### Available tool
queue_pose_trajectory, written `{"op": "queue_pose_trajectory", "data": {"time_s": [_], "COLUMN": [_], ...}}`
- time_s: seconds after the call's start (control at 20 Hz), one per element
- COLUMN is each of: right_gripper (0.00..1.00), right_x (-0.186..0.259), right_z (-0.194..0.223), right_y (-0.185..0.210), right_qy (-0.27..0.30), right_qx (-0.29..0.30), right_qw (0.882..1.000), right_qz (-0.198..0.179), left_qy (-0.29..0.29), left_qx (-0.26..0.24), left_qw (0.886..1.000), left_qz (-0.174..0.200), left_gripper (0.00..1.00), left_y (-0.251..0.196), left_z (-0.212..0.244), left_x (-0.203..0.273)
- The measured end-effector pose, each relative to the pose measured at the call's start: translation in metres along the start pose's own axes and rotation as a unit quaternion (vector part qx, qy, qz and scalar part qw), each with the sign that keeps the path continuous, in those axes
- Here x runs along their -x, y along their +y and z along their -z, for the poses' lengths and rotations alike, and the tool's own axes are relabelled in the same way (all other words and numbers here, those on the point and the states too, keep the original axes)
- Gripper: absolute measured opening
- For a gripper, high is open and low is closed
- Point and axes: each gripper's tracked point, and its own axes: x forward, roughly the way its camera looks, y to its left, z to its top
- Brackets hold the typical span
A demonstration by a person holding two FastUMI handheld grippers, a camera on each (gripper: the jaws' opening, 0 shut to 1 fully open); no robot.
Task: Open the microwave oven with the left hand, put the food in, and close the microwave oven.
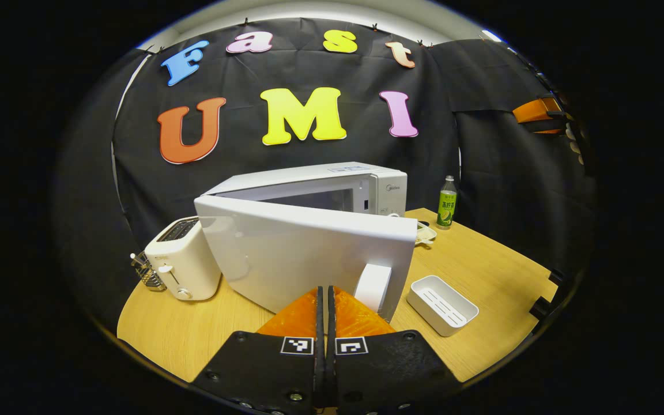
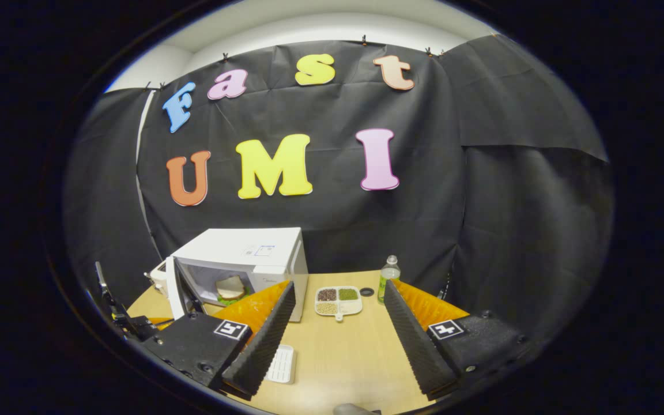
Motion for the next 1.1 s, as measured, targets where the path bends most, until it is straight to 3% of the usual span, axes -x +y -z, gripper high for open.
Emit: {"op": "queue_pose_trajectory", "data": {"time_s": [0.05,0.45,0.5,0.55,1.1], "right_gripper": [0.92,0.92,0.99,0.92,0.92], "right_x": [0.000,-0.009,-0.011,-0.013,-0.023], "right_z": [0.003,0.017,0.017,0.018,0.031], "right_y": [-0.004,-0.042,-0.046,-0.051,-0.083], "right_qy": [0.001,0.025,0.027,0.029,0.046], "right_qx": [0.000,-0.003,-0.002,-0.001,-0.004], "right_qw": [1.000,1.000,1.000,0.999,0.998], "right_qz": [0.000,0.015,0.017,0.019,0.044], "left_qy": [0.000,-0.002,-0.003,-0.005,-0.011], "left_qx": [-0.001,-0.015,-0.016,-0.013,-0.001], "left_qw": [1.000,1.000,1.000,1.000,1.000], "left_qz": [0.003,0.013,0.007,0.006,-0.010], "left_gripper": [0.00,0.00,0.00,0.00,0.00], "left_y": [-0.006,-0.033,-0.032,-0.032,-0.028], "left_z": [-0.003,-0.027,-0.031,-0.035,-0.055], "left_x": [-0.007,-0.076,-0.086,-0.096,-0.172]}}
